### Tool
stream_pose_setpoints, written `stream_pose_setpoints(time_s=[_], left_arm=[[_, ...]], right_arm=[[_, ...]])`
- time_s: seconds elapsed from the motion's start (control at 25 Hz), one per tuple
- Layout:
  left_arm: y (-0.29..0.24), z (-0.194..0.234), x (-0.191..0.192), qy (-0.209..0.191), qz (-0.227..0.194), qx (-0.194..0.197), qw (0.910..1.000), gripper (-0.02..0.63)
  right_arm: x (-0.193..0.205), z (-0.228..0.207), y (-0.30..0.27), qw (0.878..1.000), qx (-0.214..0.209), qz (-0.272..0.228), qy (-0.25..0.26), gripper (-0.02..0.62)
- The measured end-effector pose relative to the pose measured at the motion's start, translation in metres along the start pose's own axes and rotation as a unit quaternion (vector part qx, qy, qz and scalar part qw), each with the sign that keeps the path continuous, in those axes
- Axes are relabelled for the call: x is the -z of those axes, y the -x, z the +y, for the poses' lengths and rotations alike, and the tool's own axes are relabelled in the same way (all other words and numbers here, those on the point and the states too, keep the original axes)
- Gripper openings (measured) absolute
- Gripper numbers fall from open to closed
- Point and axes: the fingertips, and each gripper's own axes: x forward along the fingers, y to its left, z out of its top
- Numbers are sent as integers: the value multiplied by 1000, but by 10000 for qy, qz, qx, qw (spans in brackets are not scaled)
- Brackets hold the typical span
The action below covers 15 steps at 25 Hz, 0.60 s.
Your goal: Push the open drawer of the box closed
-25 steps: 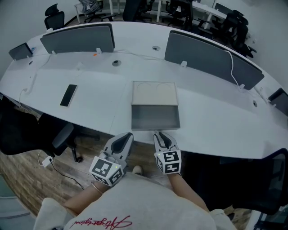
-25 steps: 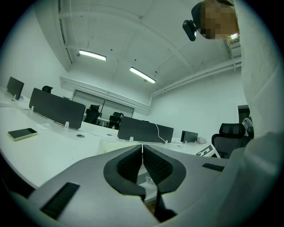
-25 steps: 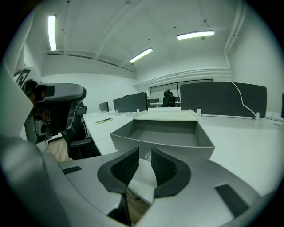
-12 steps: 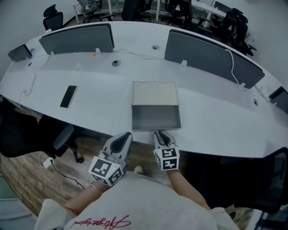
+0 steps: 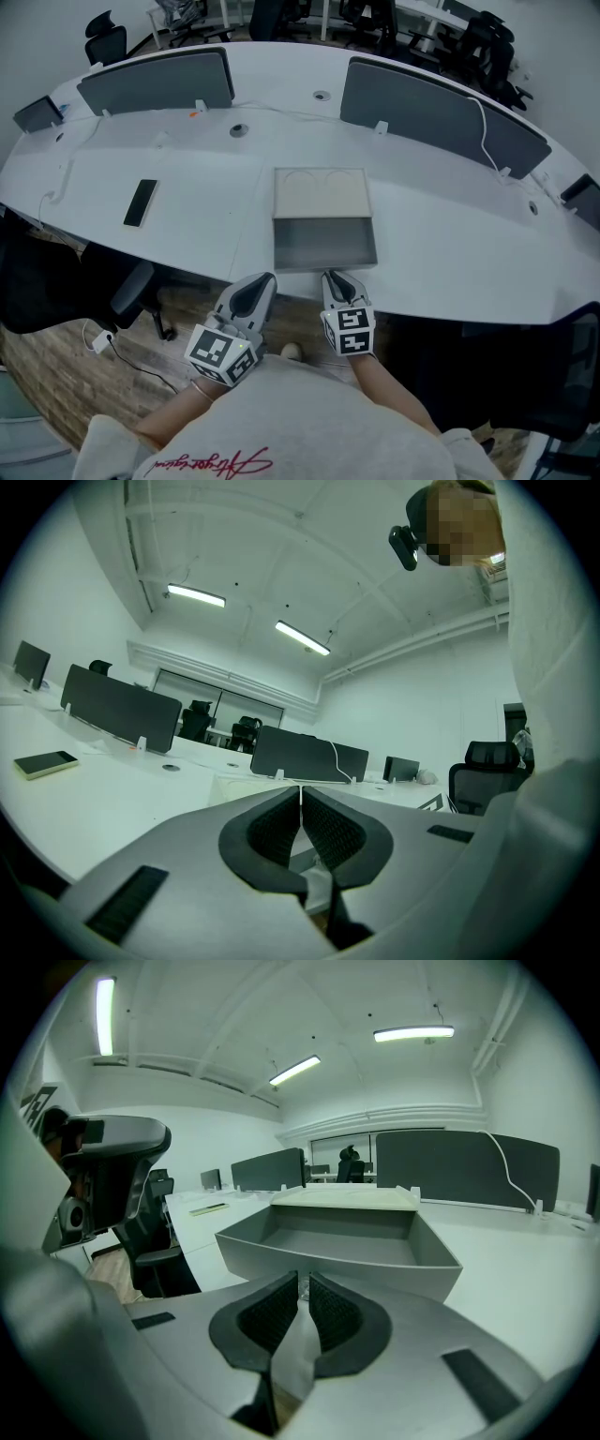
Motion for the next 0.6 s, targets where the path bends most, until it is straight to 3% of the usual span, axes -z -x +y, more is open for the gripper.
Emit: stream_pose_setpoints(time_s=[0.6], left_arm=[[-4, 5, -1, -27, 9, 15, 10000, 23]], right_arm=[[-5, 0, -3, 9999, 37, -112, -106, 48]])
